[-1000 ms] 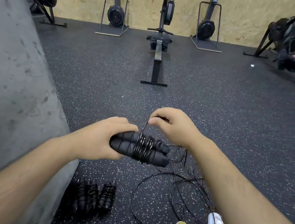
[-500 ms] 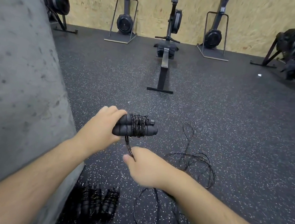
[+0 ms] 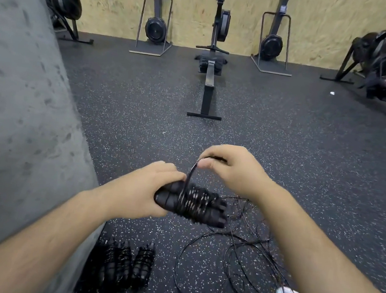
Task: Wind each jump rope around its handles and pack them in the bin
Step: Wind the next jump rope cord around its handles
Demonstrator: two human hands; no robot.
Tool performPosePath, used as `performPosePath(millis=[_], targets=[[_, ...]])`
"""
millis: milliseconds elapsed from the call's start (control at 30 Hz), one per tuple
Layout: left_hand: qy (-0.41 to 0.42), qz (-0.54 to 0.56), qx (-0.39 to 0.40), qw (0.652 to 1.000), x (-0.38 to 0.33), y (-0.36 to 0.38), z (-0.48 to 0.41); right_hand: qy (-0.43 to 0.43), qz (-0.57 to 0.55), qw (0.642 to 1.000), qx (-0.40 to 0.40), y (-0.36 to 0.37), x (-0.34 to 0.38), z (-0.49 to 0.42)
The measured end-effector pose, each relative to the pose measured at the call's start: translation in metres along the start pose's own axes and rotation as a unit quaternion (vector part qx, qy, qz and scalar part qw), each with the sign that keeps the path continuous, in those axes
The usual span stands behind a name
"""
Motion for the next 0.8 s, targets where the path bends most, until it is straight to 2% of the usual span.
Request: performPosePath(millis=[67, 133, 200, 233, 267, 367, 467, 533, 600, 733, 800], targets=[[-0.023, 0.060, -0.033, 0.997, -0.019, -0.014, 0.000, 0.038, -0.073, 0.997, 0.007, -0.002, -0.014, -0.001], [-0.071, 0.110, -0.092, 0.987, -0.024, -0.027, 0.002, 0.106, -0.172, 0.978, 0.053, 0.011, -0.017, 0.001], [-0.131, 0.118, -0.141, 0.974, -0.014, -0.029, 0.002, 0.175, -0.111, 0.969, 0.135, 0.041, -0.016, 0.003], [-0.157, 0.098, -0.153, 0.971, -0.006, -0.027, 0.002, 0.187, -0.066, 0.971, 0.136, 0.056, -0.015, 0.005], [-0.178, 0.067, -0.157, 0.969, 0.004, -0.023, 0.001, 0.153, -0.024, 0.978, 0.143, 0.071, -0.005, 0.009], [-0.203, -0.030, -0.134, 0.969, 0.033, -0.008, -0.002, 0.129, -0.027, 0.975, 0.180, 0.108, 0.020, 0.024], [-0.189, -0.106, -0.110, 0.970, 0.049, 0.003, -0.002, 0.110, 0.025, 0.973, 0.200, 0.115, 0.034, 0.036], [-0.181, -0.130, -0.095, 0.970, 0.052, 0.007, -0.003, 0.047, 0.087, 0.972, 0.211, 0.107, 0.050, 0.041], [-0.170, -0.139, -0.085, 0.972, 0.051, 0.010, -0.004, -0.009, 0.130, 0.973, 0.189, 0.096, 0.061, 0.044], [-0.116, -0.131, -0.071, 0.982, 0.043, 0.013, -0.004, -0.103, 0.230, 0.964, 0.080, 0.063, 0.068, 0.029], [-0.077, -0.127, -0.057, 0.987, 0.036, 0.013, -0.005, -0.124, 0.243, 0.961, 0.050, 0.044, 0.060, 0.015]])
Point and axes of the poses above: each hand's wrist, its own z-axis away from the middle knuckle, its own y-axis out of the palm, x = y × z, the point moved 4 cm from there along -z, towards the middle knuckle, and after that the axes turned 13 degrees about -z, right-handed, at the moved point
